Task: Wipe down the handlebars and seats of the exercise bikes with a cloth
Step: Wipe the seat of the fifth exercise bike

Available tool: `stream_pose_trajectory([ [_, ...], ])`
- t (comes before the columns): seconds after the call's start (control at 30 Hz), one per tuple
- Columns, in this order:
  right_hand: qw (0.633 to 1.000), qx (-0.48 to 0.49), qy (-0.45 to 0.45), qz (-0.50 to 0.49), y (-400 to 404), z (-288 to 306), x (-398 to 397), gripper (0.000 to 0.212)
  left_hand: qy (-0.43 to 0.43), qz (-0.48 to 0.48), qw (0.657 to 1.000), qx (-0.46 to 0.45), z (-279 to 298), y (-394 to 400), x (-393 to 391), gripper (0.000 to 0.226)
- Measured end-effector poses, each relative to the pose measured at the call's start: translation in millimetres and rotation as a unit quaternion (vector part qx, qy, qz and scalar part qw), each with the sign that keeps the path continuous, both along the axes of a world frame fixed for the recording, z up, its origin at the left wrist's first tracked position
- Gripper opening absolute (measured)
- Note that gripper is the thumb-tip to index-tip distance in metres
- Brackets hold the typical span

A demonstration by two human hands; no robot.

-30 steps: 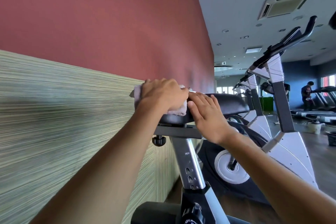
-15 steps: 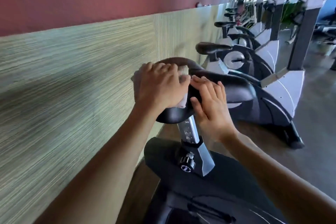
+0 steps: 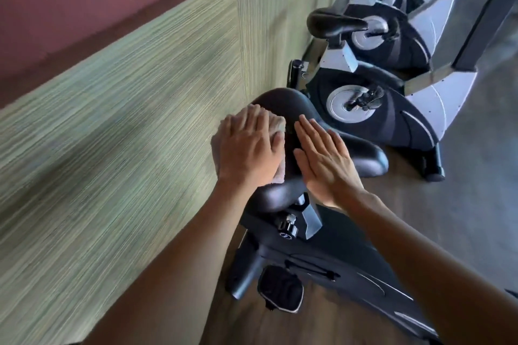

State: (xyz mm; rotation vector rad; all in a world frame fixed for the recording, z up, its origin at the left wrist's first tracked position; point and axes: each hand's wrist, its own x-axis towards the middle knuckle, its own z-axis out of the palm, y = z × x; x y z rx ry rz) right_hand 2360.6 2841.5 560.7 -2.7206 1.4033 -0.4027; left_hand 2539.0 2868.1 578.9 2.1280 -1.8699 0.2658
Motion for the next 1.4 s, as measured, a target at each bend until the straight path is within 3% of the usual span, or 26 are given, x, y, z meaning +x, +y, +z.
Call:
stream_pose_trajectory([
  [0.3, 0.996, 0.084, 0.021, -0.007, -6, 11, 2, 0.073, 0.01, -0.03, 0.997, 0.065, 12, -36, 3, 0.061],
  [0.7, 0.991, 0.128, 0.041, -0.018, -7, 16, 4, 0.069, 0.014, -0.092, 0.995, 0.043, 8, -75, 17, 0.054],
  [0.93, 0.986, 0.156, 0.045, -0.047, -5, 19, 6, 0.074, 0.019, -0.16, 0.987, 0.014, 3, -52, 18, 0.057],
  [1.13, 0.977, 0.185, -0.028, -0.102, 9, 21, 17, 0.076, 0.037, -0.219, 0.975, -0.001, 8, -18, 23, 0.058],
  [1.27, 0.952, 0.196, -0.119, -0.201, 44, 23, 41, 0.085, 0.072, -0.268, 0.96, -0.032, 5, 2, 37, 0.037],
  [1.4, 0.913, 0.241, -0.183, -0.274, 79, 39, 63, 0.068, 0.053, -0.313, 0.945, -0.083, -4, 21, 51, 0.03],
])
